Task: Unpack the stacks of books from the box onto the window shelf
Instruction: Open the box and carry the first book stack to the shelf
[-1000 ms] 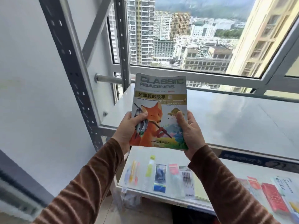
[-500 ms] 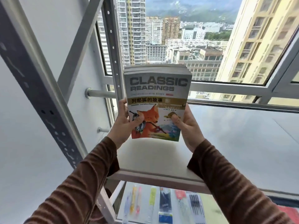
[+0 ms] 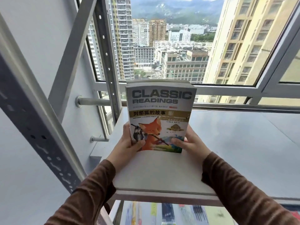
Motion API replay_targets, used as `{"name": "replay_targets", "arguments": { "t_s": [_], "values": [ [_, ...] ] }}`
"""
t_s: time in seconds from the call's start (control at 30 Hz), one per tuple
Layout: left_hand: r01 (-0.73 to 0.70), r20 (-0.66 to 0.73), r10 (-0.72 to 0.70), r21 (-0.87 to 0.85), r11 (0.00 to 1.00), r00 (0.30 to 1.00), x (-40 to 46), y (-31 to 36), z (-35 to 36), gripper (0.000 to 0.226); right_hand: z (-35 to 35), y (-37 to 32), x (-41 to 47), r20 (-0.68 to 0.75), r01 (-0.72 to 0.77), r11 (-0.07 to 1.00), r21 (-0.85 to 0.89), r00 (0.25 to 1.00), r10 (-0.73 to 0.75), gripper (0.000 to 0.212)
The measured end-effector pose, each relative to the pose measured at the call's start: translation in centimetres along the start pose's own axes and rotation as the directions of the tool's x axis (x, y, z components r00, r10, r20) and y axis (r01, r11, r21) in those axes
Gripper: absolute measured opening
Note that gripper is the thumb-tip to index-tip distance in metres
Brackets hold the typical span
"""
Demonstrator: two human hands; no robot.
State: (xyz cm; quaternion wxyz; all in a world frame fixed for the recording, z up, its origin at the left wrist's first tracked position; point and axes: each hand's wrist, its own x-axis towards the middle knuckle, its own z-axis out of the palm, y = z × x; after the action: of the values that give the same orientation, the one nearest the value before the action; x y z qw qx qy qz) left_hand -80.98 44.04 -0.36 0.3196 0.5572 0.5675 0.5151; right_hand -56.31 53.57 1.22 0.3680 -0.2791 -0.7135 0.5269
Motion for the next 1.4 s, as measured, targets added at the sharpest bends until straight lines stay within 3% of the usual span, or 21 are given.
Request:
{"name": "replay_targets", "arguments": {
  "t_s": [0.17,0.3,0.47,0.57,0.7,0.87,1.0,1.1,1.17,1.23,1.4],
  "values": [
    [0.008,0.011,-0.007,-0.169,0.986,1.0,1.1,0.4,-0.6,0.05,0.6,-0.9,0.8,-0.088,-0.041,0.993,0.114,0.995,0.051,0.052],
    [0.167,-0.006,-0.178,-0.322,0.932,0.984,2.1,1.3,-1.2,0.039,1.3,-2.2,2.6,-0.091,-0.193,0.929,0.315,0.968,0.232,0.053],
    [0.324,-0.085,-0.365,-0.306,0.895,0.927,3.1,1.0,-1.7,0.034,3.0,-2.6,4.7,-0.069,-0.416,0.803,0.426,0.871,0.487,0.033],
    [0.326,-0.151,-0.381,-0.298,0.897,0.912,3.8,0.6,-2.0,0.029,3.8,-2.5,6.0,-0.023,-0.495,0.736,0.463,0.823,0.568,0.013],
    [0.296,-0.207,-0.371,-0.32,0.9,0.905,4.5,0.5,-2.4,0.009,5.0,-2.2,7.4,-0.007,-0.532,0.709,0.463,0.797,0.604,0.008],
    [0.274,-0.346,-0.321,-0.179,0.945,0.882,4.7,0.4,-2.4,0.054,5.9,-2.3,8.4,-0.019,-0.561,0.704,0.435,0.776,0.63,0.006],
    [0.264,-0.377,-0.299,-0.143,0.954,0.876,4.6,0.5,-2.3,0.059,6.0,-2.7,8.3,-0.016,-0.574,0.696,0.432,0.767,0.642,0.011],
    [0.259,-0.388,-0.284,-0.117,0.959,0.877,4.5,0.5,-2.4,0.06,5.5,-2.8,8.1,-0.084,-0.571,0.759,0.313,0.78,0.621,0.029],
    [0.256,-0.391,-0.269,-0.085,0.963,0.88,4.5,0.5,-2.3,0.061,4.8,-2.3,7.9,-0.177,-0.57,0.821,0.026,0.806,0.565,0.04],
    [0.253,-0.389,-0.25,-0.046,0.966,0.887,4.6,0.7,-2.1,0.061,4.3,-1.8,7.3,-0.209,-0.547,0.819,-0.175,0.833,0.512,0.047],
    [0.243,-0.394,-0.158,0.175,0.954,0.905,4.1,1.7,-2.2,0.061,4.3,-1.1,5.7,-0.222,-0.462,0.842,-0.28,0.884,0.411,0.06]
  ]
}}
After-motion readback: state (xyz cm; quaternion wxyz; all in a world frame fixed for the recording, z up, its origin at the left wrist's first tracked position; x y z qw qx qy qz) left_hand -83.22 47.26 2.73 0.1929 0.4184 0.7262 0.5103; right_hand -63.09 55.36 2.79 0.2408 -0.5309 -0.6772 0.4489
